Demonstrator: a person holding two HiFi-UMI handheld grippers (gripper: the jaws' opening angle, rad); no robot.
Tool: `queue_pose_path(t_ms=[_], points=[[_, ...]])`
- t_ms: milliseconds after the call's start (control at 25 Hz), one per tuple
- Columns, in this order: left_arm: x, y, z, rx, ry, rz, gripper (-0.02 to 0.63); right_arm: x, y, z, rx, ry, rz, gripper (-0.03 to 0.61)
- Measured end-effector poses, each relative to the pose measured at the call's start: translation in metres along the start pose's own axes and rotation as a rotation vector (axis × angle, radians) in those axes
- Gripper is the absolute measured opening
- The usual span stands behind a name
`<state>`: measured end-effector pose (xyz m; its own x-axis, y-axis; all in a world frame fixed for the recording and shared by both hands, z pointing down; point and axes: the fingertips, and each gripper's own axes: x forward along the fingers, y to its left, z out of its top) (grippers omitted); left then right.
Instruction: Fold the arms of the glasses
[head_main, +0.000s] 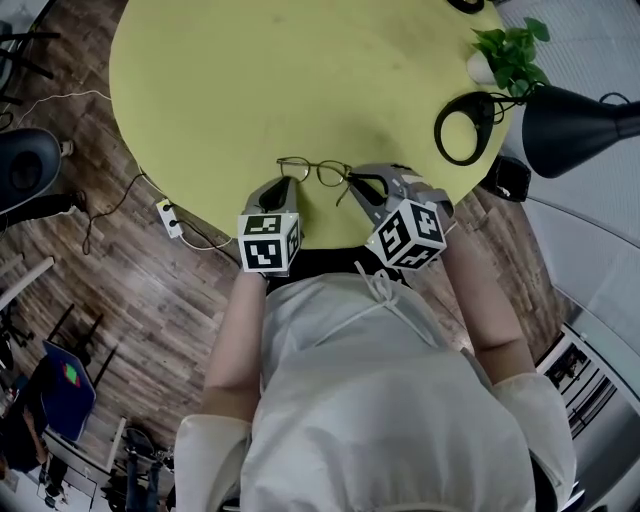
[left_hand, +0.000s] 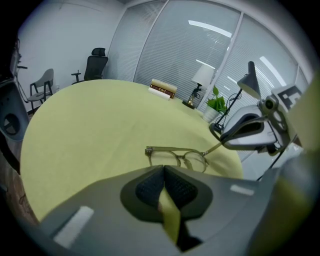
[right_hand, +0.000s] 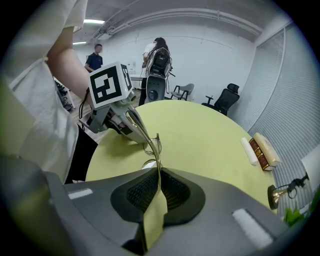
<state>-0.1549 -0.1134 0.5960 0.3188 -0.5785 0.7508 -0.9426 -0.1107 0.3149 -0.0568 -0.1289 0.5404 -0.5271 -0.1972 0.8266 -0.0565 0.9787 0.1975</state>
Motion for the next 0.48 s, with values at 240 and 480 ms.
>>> queue_pose_path(t_ms=[240, 480], points=[[0.001, 0.002, 0.001, -0.011, -0.007, 0.008, 0.006, 0.012, 0.002, 0.014, -0.003, -0.004, 0.059, 0.02], [0.002, 0.001, 0.001, -0.016, 0.0, -0.009, 0.006, 0.03, 0.0, 0.02, 0.011, 0.014, 0.052, 0.023]])
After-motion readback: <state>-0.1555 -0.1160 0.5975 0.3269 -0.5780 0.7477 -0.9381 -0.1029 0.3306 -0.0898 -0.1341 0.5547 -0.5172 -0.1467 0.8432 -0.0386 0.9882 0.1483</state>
